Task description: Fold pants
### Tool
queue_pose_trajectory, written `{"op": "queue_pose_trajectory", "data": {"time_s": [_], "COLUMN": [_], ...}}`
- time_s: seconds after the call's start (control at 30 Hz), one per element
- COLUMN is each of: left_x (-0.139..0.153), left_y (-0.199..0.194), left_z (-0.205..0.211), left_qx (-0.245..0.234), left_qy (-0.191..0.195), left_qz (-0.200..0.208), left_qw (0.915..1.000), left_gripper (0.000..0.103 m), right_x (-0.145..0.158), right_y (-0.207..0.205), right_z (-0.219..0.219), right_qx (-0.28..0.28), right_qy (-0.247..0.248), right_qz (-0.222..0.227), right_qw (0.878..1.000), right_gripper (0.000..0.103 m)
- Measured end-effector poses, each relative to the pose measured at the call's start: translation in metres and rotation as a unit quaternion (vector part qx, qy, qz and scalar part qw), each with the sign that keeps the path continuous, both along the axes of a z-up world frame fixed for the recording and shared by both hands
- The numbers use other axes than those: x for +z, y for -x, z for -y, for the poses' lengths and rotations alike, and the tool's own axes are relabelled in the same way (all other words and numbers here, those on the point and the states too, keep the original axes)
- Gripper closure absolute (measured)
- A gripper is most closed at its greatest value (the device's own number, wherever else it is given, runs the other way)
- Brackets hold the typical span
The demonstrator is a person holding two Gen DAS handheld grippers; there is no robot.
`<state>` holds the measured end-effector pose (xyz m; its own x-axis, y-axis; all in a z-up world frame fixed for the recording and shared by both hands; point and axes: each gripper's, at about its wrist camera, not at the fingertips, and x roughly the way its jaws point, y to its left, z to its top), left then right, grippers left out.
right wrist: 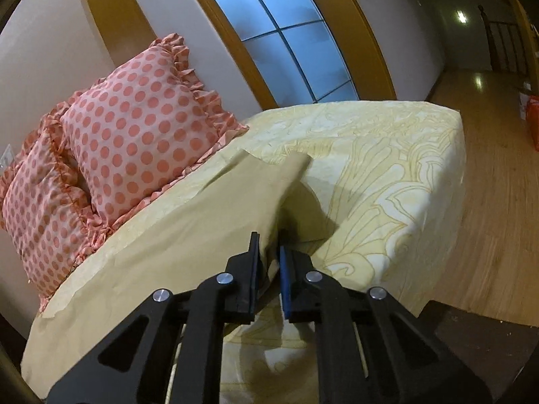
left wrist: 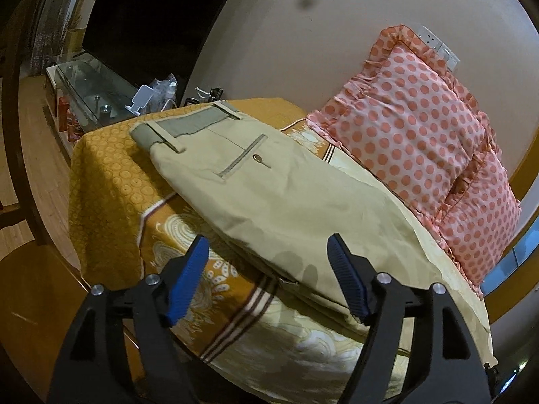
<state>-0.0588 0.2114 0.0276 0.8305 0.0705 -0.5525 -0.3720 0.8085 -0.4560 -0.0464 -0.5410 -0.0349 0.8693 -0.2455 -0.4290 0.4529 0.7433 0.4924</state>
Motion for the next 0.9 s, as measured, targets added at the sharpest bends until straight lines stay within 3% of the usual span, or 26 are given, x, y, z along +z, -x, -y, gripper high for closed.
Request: {"op": "queue_pose_trajectory", "data": {"time_s": [0.17,0.23,0.33,0.43,0.5,0.6,0.63,0.67,0.7,0.73,0.8,0.83,0.9], "left_x": [-0.004,-0.006,-0.009,-0.009,-0.009,-0.01,-0.01,-0.01,-0.009,-0.009,-0.008,-0.009,-0.012], "left_y": [0.0,-0.002,-0.003,-0.003,-0.005,-0.007,-0.008,-0.009,-0.009,-0.01,-0.014,-0.016,-0.025], "left_z": [-0.009,-0.011,-0.014,-0.016,-0.019,-0.024,-0.027,-0.029,-0.031,-0.033,-0.038,-0.04,-0.045], "left_qx": [-0.005,-0.012,-0.024,-0.03,-0.034,-0.031,-0.025,-0.021,-0.019,-0.015,-0.008,-0.007,0.0], "left_qy": [0.012,0.021,0.032,0.043,0.06,0.078,0.08,0.081,0.082,0.08,0.077,0.078,0.084], "left_qz": [0.011,0.014,0.022,0.033,0.043,0.044,0.041,0.04,0.04,0.038,0.031,0.027,0.011], "left_qw": [0.9999,0.9996,0.9989,0.9981,0.9967,0.9955,0.9956,0.9956,0.9956,0.996,0.9965,0.9966,0.9964], "left_gripper": [0.028,0.027,0.023,0.019,0.017,0.014,0.014,0.013,0.013,0.012,0.012,0.012,0.012], "right_x": [0.017,0.04,0.086,0.113,0.112,0.081,0.067,0.059,0.049,0.044,0.047,0.053,0.065], "right_y": [-0.014,-0.026,-0.051,-0.08,-0.098,-0.115,-0.117,-0.116,-0.113,-0.109,-0.1,-0.097,-0.1], "right_z": [-0.008,-0.026,-0.082,-0.172,-0.243,-0.351,-0.384,-0.399,-0.417,-0.424,-0.422,-0.413,-0.391], "right_qx": [0.043,0.086,0.183,0.312,0.407,0.534,0.567,0.582,0.597,0.604,0.605,0.596,0.582], "right_qy": [-0.006,-0.002,0.018,0.028,0.02,0.035,0.055,0.065,0.077,0.08,0.074,0.066,0.052], "right_qz": [0.024,0.053,0.1,0.123,0.115,0.038,-0.005,-0.028,-0.054,-0.06,-0.039,-0.021,0.0], "right_qw": [0.999,0.995,0.978,0.942,0.906,0.844,0.822,0.81,0.796,0.79,0.792,0.8,0.811], "right_gripper": [0.096,0.097,0.097,0.097,0.097,0.096,0.091,0.085,0.072,0.055,0.032,0.024,0.023]}}
